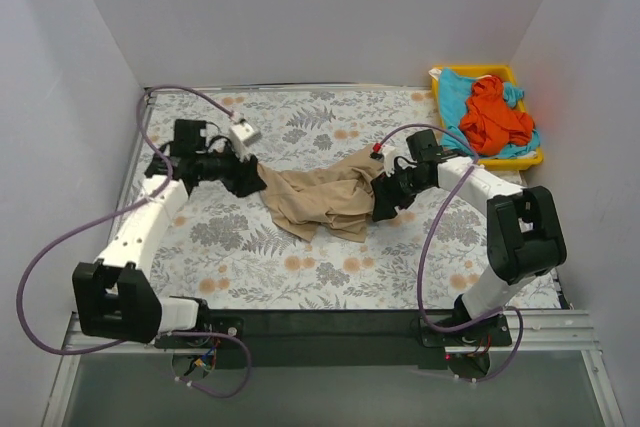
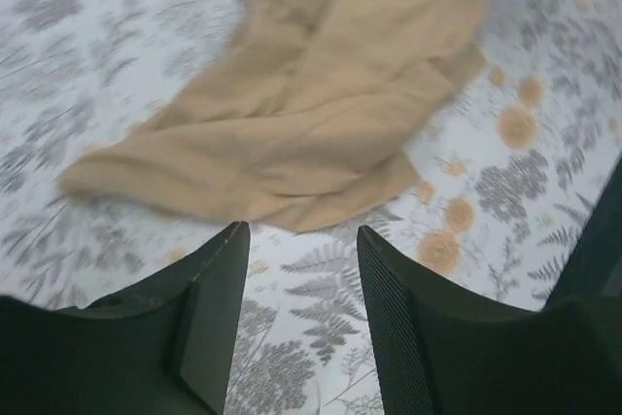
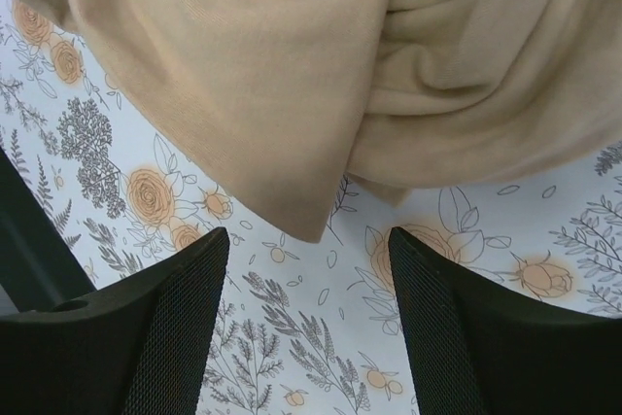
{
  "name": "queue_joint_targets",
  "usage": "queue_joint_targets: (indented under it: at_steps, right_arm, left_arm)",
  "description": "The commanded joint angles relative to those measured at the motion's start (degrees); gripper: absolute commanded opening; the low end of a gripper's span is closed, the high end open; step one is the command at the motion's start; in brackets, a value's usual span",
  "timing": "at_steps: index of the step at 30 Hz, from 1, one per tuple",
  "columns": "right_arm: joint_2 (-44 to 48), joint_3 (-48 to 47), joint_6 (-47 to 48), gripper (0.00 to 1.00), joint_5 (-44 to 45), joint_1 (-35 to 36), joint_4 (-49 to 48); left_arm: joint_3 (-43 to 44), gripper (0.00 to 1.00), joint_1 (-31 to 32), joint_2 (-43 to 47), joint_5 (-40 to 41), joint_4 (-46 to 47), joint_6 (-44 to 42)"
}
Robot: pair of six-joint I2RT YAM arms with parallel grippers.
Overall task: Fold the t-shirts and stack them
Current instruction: Flatten the tshirt out
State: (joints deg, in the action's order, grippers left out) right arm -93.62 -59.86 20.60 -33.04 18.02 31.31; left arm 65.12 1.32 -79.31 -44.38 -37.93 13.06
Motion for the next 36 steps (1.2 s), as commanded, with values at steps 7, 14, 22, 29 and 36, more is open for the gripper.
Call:
queue_joint_targets:
  at_steps: [7, 14, 22, 29, 36]
  right_arm:
    - [-4.98, -3.86, -1.88, 0.57, -3.09, 0.35, -2.74]
    - [-8.77, -6.41, -3.55, 0.38, -3.52, 0.52, -3.19]
    - [-6.22, -8.08, -4.34, 0.01, -3.0, 0.52, -0.99]
    - [-1.48, -8.79, -2.85, 0.01, 1.12, 0.52, 2.44]
    - [3.01, -10.81, 2.33, 0.01, 7.89, 0.44, 9.2]
  left_arm:
    - [-15.55, 0.53, 26.62, 5.05, 13.53, 4.8, -15.26]
    - [-17.83, 0.58, 33.65, -1.54, 18.45, 12.44, -13.85]
    - [-19.42, 0.6, 35.33, -7.7, 23.02, 23.07, -12.02]
    - [-19.51, 0.25, 36.73, -10.17, 23.2, 22.74, -9.11]
    - [-20.65, 0.0, 32.88, 5.37, 17.17, 8.6, -6.47]
